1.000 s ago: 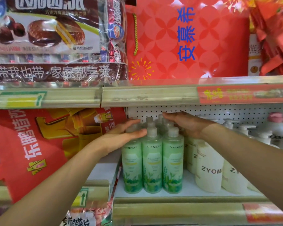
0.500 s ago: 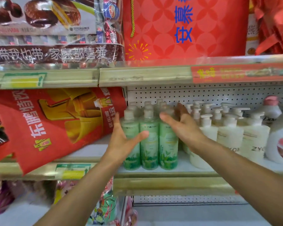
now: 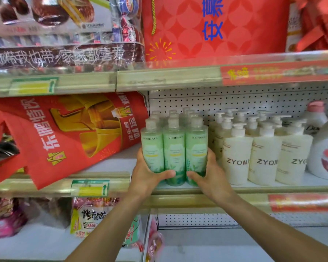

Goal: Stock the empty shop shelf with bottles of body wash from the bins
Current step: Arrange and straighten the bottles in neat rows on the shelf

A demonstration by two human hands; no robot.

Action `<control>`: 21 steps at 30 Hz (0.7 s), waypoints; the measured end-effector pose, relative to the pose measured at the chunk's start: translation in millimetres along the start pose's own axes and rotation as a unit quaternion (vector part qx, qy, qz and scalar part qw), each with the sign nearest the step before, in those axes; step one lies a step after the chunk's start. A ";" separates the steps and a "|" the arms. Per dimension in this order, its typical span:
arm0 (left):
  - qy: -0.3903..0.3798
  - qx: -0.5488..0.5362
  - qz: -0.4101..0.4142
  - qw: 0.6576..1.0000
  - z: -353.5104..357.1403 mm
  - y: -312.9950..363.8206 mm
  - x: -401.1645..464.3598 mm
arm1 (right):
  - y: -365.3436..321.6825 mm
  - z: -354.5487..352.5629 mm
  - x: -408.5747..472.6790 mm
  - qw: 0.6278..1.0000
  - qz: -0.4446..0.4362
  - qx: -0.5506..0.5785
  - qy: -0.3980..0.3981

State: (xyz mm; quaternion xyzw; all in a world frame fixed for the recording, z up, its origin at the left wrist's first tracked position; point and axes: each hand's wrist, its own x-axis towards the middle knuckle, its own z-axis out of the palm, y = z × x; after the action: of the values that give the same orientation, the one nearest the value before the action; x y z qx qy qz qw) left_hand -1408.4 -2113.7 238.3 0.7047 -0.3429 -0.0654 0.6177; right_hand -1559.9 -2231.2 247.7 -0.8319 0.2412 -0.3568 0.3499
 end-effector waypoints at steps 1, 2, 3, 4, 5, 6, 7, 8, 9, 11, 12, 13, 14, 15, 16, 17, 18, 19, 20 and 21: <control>-0.002 0.001 -0.009 1.000 -1.0 -0.9 1.5 | 1.0 0.1 -0.5 1.000 0.004 -0.008 -0.003; -0.001 -0.003 -0.013 1.000 -1.3 -2.3 3.0 | 1.5 0.4 -1.1 1.000 0.008 -0.015 -0.006; 0.002 -0.006 -0.016 1.000 -0.9 -2.6 3.7 | 2.2 0.7 -1.4 1.000 0.012 -0.020 -0.006; 0.004 -0.011 -0.018 1.000 -0.3 -2.9 4.2 | 2.6 0.9 -1.3 1.000 0.015 -0.023 -0.002; 0.006 -0.018 -0.018 1.000 0.4 -3.4 4.7 | 2.4 1.0 -1.2 1.000 0.018 -0.023 0.001; 0.006 -0.024 -0.017 1.000 1.0 -3.9 4.6 | 2.4 0.9 -1.2 1.000 0.020 -0.021 0.003; 0.004 -0.026 -0.017 1.000 1.4 -3.6 4.2 | 1.9 0.7 -1.4 1.000 0.022 -0.021 0.002; 0.002 -0.028 -0.017 0.999 1.6 -3.3 3.8 | 1.7 0.6 -1.3 1.000 0.023 -0.022 0.001; -0.002 -0.031 -0.016 0.999 1.7 -2.8 3.5 | 1.4 0.5 -1.3 0.999 0.023 -0.023 0.000; -0.008 -0.036 -0.013 0.999 1.9 -1.4 3.3 | 1.0 0.2 -1.3 0.999 0.024 -0.024 -0.002; -0.014 -0.042 -0.013 0.999 1.8 0.0 1.9 | 1.1 0.2 -1.1 0.999 0.027 -0.024 -0.005; -0.020 -0.056 -0.013 0.998 1.5 2.0 0.5 | 1.2 -0.3 -1.3 0.999 0.028 -0.023 -0.009; -0.027 -0.070 -0.015 0.997 0.5 6.0 -1.1 | 1.9 -0.8 -1.3 0.999 0.028 -0.019 -0.012; -0.031 -0.081 -0.022 0.996 -1.0 12.6 -2.2 | 1.8 -2.0 -1.4 0.999 0.027 -0.015 -0.014; -0.032 -0.083 -0.035 0.995 -3.4 18.6 -1.6 | 1.8 -3.6 -1.6 1.000 0.026 -0.009 -0.015; -0.034 -0.079 -0.047 0.995 -7.4 24.5 1.0 | 0.9 -5.5 -1.9 1.000 0.021 -0.004 -0.013; -0.034 -0.079 -0.052 0.995 -12.3 29.0 6.5 | 0.1 -8.0 -1.7 1.000 0.012 -0.002 -0.009; -0.032 -0.096 -0.061 0.993 -18.0 31.6 15.5 | -2.3 -11.3 -1.5 1.000 0.000 -0.011 -0.003; -0.032 -0.114 -0.072 0.990 -22.4 33.3 24.8 | -4.9 -15.4 -0.5 1.000 -0.015 -0.025 0.009; -0.031 -0.130 -0.085 0.987 -26.4 33.3 34.6 | -9.0 -20.1 1.0 0.998 -0.033 -0.040 0.023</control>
State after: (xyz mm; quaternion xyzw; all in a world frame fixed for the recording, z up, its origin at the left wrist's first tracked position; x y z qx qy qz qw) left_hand -1382.0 -2111.4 286.2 0.6426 -0.2895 -0.1835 0.6853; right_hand -1573.2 -2234.2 264.9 -0.8444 0.2356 -0.3769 0.2991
